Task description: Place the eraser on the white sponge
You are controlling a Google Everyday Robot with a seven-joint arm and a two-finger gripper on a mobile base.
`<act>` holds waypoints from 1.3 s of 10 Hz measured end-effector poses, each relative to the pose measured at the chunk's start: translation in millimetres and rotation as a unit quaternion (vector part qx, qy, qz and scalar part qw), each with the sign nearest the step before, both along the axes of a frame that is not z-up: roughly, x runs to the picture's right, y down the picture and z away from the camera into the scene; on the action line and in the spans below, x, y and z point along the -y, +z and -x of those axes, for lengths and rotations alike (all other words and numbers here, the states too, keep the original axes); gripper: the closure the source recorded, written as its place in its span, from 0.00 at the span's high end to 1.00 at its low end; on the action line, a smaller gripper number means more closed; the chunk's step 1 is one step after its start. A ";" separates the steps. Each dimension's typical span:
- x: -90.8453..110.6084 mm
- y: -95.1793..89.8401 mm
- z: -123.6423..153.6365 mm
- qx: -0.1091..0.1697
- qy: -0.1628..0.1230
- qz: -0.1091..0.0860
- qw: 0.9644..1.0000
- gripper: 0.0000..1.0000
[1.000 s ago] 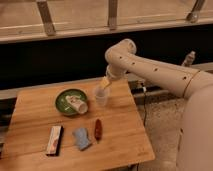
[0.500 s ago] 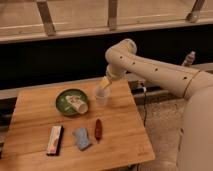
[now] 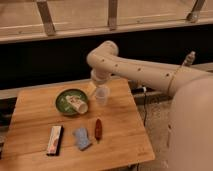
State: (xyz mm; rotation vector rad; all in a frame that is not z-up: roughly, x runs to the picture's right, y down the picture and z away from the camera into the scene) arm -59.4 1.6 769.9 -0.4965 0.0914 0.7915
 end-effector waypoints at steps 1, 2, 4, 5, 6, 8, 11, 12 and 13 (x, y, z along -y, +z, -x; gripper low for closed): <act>-12.3 -10.4 25.6 0.013 -0.021 0.004 1.000 0.80; -22.6 -17.8 43.7 0.024 -0.030 0.010 0.999 0.80; -54.7 -39.1 93.3 0.042 -0.028 0.014 0.999 0.80; -64.9 -44.8 105.6 0.044 -0.023 0.014 0.999 0.80; -75.5 -51.0 117.9 0.046 -0.019 0.012 0.999 0.80; -83.3 -55.3 125.7 0.047 -0.015 0.011 0.999 0.80; -90.2 -45.3 114.7 0.044 -0.025 0.031 0.998 0.80; -100.0 -42.3 115.0 0.045 -0.027 0.039 0.998 0.80; -119.6 -40.0 118.9 0.054 -0.027 0.057 0.997 0.80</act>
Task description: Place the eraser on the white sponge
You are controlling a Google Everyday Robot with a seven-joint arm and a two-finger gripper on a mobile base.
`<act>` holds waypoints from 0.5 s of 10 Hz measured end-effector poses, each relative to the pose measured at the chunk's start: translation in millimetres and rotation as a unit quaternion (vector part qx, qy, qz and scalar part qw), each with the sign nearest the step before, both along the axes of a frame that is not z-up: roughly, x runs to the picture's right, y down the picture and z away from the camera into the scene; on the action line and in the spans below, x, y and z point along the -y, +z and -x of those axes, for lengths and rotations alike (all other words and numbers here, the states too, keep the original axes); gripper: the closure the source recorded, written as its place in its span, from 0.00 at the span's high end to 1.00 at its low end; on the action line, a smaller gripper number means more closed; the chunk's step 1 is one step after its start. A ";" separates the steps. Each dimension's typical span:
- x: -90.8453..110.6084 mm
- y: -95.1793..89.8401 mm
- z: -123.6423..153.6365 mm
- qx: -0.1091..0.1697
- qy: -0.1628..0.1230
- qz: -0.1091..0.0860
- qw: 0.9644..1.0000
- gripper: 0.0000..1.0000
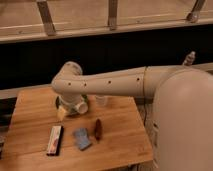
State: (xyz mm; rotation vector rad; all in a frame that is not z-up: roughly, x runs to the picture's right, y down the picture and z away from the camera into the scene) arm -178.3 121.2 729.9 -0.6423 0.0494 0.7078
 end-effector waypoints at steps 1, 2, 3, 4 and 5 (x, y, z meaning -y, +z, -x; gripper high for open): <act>-20.5 0.1 4.2 0.007 0.005 0.017 1.000 0.80; -36.9 -0.3 8.1 0.011 0.010 0.030 0.999 0.80; -54.3 -3.5 14.1 0.016 0.018 0.043 0.999 0.80; -68.2 -8.5 17.1 0.012 0.034 0.051 0.998 0.80; -81.4 -15.6 19.1 -0.002 0.059 0.050 0.997 0.80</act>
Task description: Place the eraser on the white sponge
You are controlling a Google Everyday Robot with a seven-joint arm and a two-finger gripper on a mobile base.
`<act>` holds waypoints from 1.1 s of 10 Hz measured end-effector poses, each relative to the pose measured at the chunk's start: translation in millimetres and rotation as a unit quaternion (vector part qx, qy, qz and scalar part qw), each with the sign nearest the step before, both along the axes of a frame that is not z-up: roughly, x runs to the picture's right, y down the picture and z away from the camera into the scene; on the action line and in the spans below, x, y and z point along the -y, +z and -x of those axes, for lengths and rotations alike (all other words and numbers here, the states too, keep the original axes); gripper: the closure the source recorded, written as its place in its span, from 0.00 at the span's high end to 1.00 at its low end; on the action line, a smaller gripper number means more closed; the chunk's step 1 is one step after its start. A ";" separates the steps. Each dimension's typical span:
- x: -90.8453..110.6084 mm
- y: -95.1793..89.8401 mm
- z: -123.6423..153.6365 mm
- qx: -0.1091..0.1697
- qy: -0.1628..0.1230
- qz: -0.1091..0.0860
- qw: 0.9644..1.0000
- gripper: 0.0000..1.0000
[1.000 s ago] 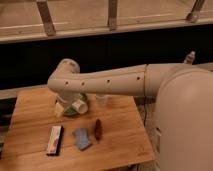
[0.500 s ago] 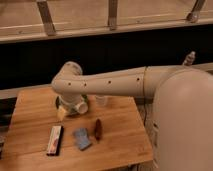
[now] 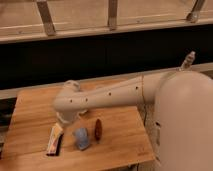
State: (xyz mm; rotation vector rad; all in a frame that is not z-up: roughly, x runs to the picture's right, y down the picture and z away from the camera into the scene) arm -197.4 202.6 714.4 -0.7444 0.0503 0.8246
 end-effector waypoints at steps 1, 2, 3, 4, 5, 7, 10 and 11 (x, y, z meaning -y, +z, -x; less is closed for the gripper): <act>-13.0 -6.5 3.0 -0.012 0.021 0.000 1.000 0.80; -20.0 -10.8 4.6 -0.017 0.032 0.002 0.999 0.80; -25.3 -13.0 4.4 -0.023 0.041 0.001 0.999 0.80; -27.7 -14.5 4.0 -0.025 0.043 0.002 0.999 0.80; -25.2 -12.1 4.8 -0.025 0.037 0.004 0.999 0.80; -26.6 -4.1 14.7 -0.019 0.019 0.010 1.000 0.80; -40.5 2.6 47.2 -0.012 -0.006 0.026 1.000 0.80; -42.5 9.6 50.5 -0.017 -0.008 0.032 0.999 0.80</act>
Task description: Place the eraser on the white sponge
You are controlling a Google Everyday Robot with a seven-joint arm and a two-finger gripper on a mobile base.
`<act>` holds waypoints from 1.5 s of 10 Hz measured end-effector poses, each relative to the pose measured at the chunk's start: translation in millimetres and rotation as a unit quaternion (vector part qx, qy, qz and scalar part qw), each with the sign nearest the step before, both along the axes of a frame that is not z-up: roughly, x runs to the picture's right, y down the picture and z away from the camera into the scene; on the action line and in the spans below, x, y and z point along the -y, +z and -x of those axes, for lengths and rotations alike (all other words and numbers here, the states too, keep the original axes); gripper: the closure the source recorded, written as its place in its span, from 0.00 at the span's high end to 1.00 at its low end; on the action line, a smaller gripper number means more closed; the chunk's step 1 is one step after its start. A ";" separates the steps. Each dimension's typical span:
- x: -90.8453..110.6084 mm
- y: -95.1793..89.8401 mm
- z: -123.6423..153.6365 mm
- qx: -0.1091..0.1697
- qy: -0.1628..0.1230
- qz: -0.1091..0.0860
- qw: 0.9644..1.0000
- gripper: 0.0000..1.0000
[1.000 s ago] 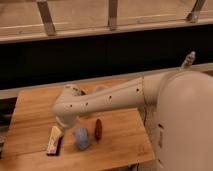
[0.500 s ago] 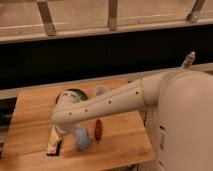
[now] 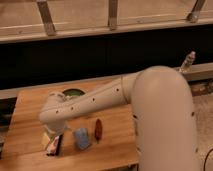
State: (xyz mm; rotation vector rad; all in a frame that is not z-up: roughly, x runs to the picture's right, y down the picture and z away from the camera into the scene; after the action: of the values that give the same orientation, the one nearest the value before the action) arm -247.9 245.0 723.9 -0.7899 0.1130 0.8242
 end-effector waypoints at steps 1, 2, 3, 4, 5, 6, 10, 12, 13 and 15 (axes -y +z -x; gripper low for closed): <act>-2.4 4.5 3.6 -0.001 -0.002 0.005 1.000 0.80; -3.1 8.9 6.1 -0.004 -0.001 0.008 1.000 0.80; -5.9 16.6 8.2 -0.008 0.000 0.011 1.000 0.80; -8.1 21.8 12.8 -0.011 0.003 0.013 1.000 0.80; -7.2 24.3 16.3 -0.013 0.006 0.013 1.000 0.80; -7.7 27.4 20.9 -0.014 0.009 0.014 1.000 0.80; -15.3 38.5 37.3 -0.016 0.017 0.016 1.000 0.80; -16.8 42.6 42.5 -0.019 0.021 0.011 1.000 0.80; -16.7 47.2 43.0 -0.022 0.026 0.011 0.999 0.80; -18.2 56.2 42.1 -0.028 0.029 0.011 0.999 0.75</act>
State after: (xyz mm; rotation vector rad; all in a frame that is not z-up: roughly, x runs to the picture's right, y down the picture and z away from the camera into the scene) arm -290.0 263.2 780.2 -0.7949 0.1496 0.9018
